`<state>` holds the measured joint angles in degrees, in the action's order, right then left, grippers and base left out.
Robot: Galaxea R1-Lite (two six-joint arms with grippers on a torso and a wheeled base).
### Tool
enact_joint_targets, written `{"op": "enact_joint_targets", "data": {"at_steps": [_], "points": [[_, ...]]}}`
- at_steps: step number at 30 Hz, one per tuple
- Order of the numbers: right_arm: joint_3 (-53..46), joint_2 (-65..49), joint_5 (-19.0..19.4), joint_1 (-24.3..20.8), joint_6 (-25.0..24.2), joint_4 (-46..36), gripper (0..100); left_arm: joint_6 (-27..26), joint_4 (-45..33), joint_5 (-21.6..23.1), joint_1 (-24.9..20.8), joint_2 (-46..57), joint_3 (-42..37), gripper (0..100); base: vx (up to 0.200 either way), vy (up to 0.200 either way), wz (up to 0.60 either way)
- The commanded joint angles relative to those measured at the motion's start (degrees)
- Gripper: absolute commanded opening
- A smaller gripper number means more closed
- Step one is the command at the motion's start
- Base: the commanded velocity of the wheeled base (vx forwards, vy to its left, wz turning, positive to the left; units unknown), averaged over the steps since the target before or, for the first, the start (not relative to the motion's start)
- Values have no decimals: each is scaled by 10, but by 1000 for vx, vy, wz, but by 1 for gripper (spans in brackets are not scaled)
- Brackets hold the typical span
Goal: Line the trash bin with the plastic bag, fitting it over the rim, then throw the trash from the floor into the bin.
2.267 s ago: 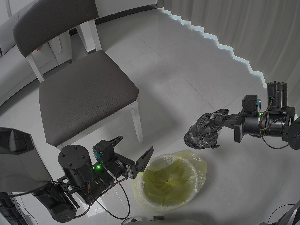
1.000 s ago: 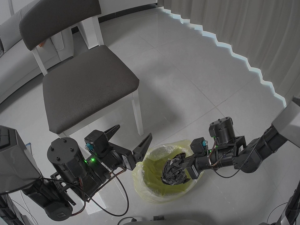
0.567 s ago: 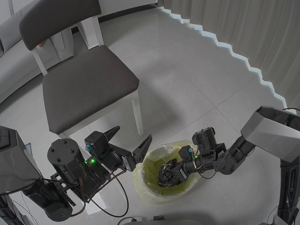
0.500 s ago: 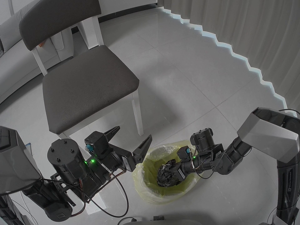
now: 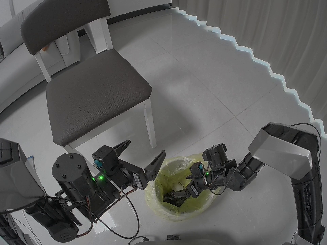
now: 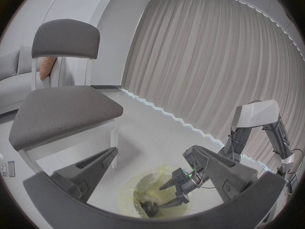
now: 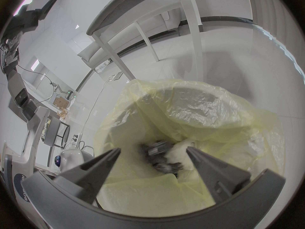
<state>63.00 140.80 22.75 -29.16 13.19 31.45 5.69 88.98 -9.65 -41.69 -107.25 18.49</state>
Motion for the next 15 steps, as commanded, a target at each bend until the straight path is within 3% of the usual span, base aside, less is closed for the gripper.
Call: {"op": "enact_joint_targets", "data": {"at_steps": [1, 8, 12, 15], "points": [[-4, -11, 0, 4, 1, 1, 100, 0, 10, 0, 0, -2, 0, 100, 0, 0, 0], [-20, -57, 0, 22, 3, 1, 100, 6, 10, 0, 1, -7, -5, 100, 0, 0, 0], [-25, -87, 0, 66, 3, -5, 100, 20, 10, -1, 6, -30, 1, 100, 0, 0, 0], [-31, -91, 0, 116, 13, -5, 100, 26, 10, -38, 13, -68, 15, 100, 0, 0, 0]]}}
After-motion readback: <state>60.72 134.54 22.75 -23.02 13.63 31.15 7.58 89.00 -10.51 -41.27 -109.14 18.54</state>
